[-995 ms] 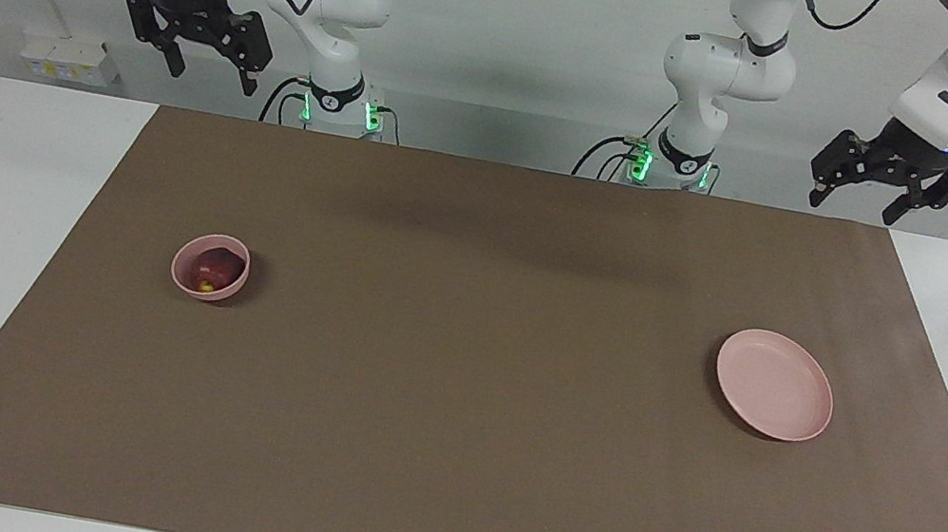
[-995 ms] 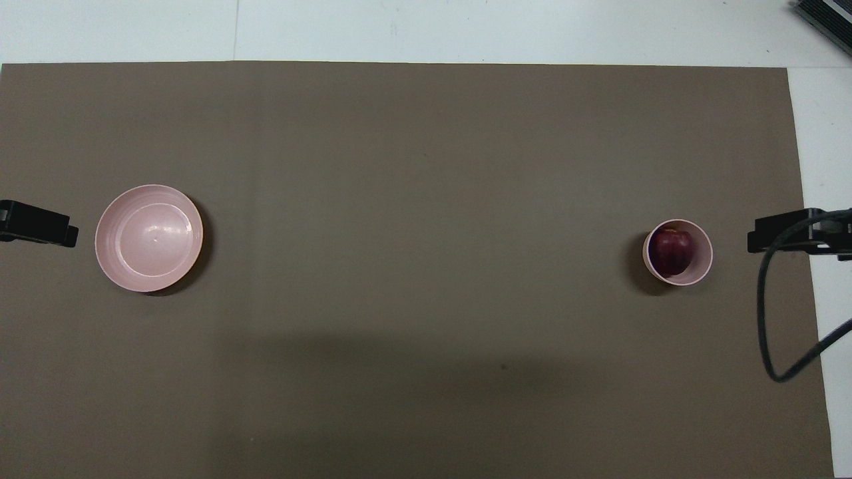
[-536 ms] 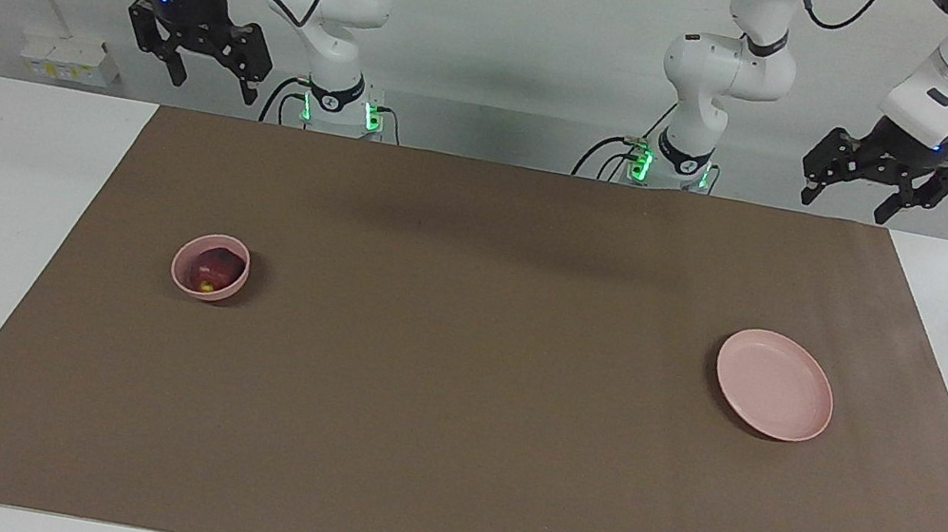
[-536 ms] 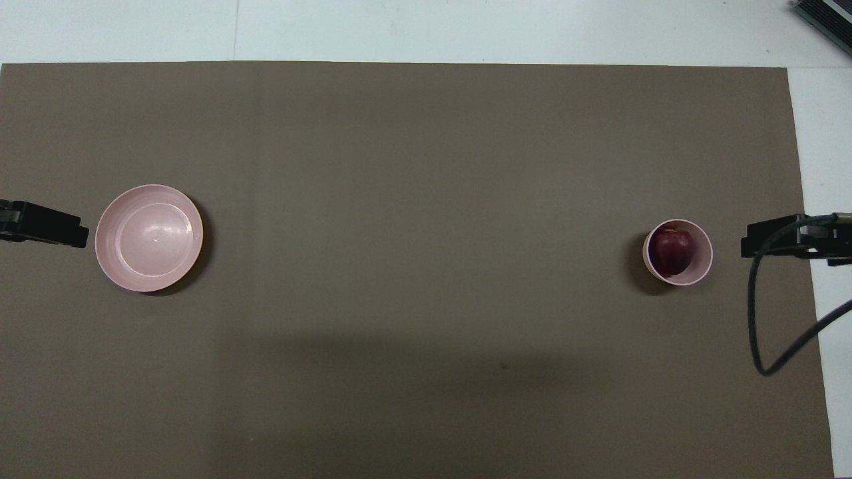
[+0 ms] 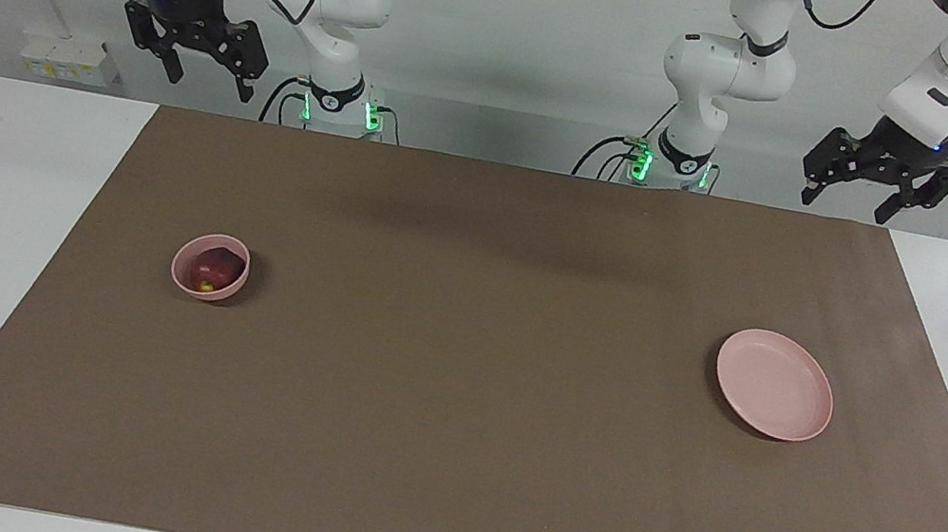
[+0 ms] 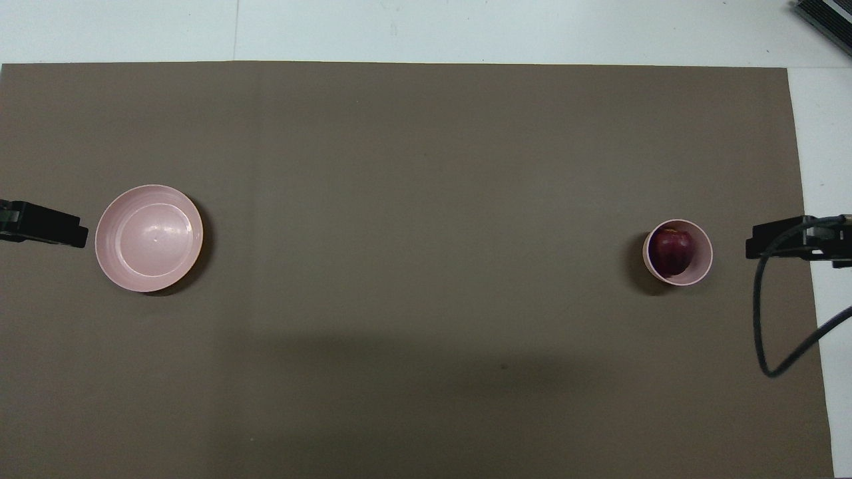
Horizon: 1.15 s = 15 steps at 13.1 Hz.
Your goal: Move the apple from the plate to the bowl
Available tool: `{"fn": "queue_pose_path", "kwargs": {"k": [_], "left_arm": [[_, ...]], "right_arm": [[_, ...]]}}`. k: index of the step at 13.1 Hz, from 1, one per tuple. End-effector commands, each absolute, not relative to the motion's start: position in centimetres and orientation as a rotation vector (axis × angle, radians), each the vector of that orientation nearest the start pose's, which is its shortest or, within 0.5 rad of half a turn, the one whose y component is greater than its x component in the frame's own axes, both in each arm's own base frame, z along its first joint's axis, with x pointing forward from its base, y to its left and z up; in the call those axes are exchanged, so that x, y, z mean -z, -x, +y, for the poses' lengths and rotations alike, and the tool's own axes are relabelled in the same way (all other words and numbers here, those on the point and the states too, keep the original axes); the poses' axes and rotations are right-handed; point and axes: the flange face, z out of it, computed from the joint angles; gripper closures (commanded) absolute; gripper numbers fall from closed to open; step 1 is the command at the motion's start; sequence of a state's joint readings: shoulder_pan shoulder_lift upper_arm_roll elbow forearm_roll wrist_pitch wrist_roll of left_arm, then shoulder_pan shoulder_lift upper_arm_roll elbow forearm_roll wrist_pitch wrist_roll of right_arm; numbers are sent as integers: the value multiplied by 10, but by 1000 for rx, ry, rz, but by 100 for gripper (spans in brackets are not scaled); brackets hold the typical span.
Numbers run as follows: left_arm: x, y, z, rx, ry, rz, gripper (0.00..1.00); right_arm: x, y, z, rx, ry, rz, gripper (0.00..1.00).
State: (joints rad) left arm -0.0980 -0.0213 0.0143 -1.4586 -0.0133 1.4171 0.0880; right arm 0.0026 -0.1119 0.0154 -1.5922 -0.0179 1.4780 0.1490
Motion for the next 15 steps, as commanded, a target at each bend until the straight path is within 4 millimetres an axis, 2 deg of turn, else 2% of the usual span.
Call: {"fn": "queue_pose_path", "kwargs": {"k": [1,15], "left_arm": [[-677,-526,-46,-17,3137,269,0],[-677,-525,-49,-15,3136,271,0]], "right_arm": [[-668,-508,4,27,3142,184,0],[-666,-505,8,24,3115,175,0]]}}
